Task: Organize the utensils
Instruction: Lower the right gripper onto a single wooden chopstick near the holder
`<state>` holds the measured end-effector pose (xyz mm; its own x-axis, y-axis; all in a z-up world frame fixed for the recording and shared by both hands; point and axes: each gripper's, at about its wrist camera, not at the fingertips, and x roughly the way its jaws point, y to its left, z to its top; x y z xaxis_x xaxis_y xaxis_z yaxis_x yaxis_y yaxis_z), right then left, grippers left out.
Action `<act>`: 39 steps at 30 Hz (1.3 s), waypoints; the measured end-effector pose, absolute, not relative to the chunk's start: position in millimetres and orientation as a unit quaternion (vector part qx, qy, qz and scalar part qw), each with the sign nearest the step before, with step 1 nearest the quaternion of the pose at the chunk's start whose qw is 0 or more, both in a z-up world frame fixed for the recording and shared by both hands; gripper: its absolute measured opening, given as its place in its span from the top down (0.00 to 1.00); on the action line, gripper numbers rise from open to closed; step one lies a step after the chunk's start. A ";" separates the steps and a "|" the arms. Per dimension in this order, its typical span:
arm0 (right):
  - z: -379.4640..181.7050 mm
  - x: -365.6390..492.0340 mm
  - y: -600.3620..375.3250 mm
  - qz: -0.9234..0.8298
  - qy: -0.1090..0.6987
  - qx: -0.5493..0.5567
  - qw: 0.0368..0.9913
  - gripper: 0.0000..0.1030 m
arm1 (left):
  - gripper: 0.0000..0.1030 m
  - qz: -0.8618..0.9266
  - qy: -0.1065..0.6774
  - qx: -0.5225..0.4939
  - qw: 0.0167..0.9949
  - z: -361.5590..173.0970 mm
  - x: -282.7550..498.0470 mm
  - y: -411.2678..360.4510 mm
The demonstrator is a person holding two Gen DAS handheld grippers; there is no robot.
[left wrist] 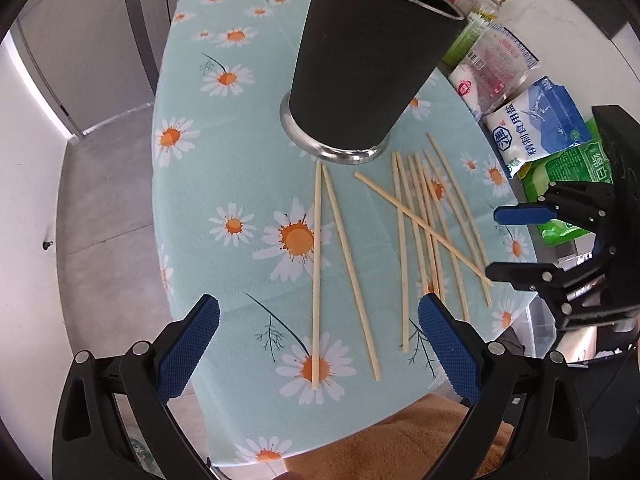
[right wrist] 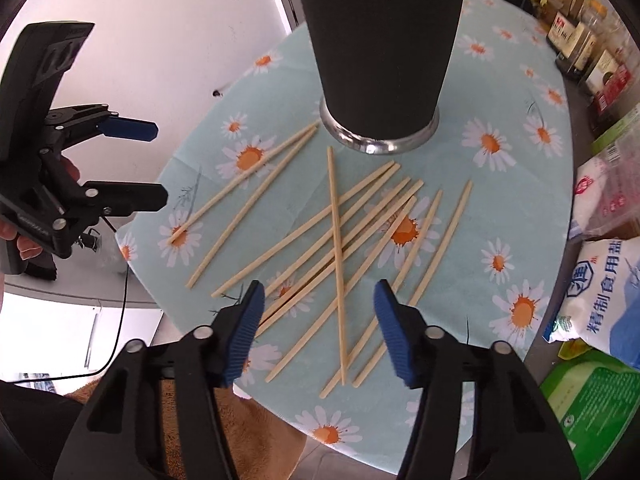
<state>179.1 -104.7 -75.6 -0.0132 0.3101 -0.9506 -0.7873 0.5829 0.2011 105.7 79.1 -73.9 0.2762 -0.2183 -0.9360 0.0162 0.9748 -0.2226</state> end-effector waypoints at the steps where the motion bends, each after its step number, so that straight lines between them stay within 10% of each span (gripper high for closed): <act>1: -78.5 182.3 -101.6 0.408 0.590 -0.207 0.666 0.54 | 0.06 -0.075 0.602 -0.086 0.791 -77.7 110.6 81.4; 9: -107.0 202.9 -68.3 0.394 0.639 -0.261 0.607 0.80 | 0.07 -0.080 0.633 -0.086 0.765 -100.1 143.4 92.9; 39: -129.8 194.1 -11.1 0.385 0.648 -0.369 0.544 0.95 | 0.50 -0.068 0.682 0.001 0.728 -152.6 182.2 45.4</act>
<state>194.1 -11.1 -129.8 -0.1364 -0.0596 -0.9889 -0.8967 0.4318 0.0977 182.2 45.4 -152.6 0.0606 -0.0973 -0.9934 0.1013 0.9907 -0.0908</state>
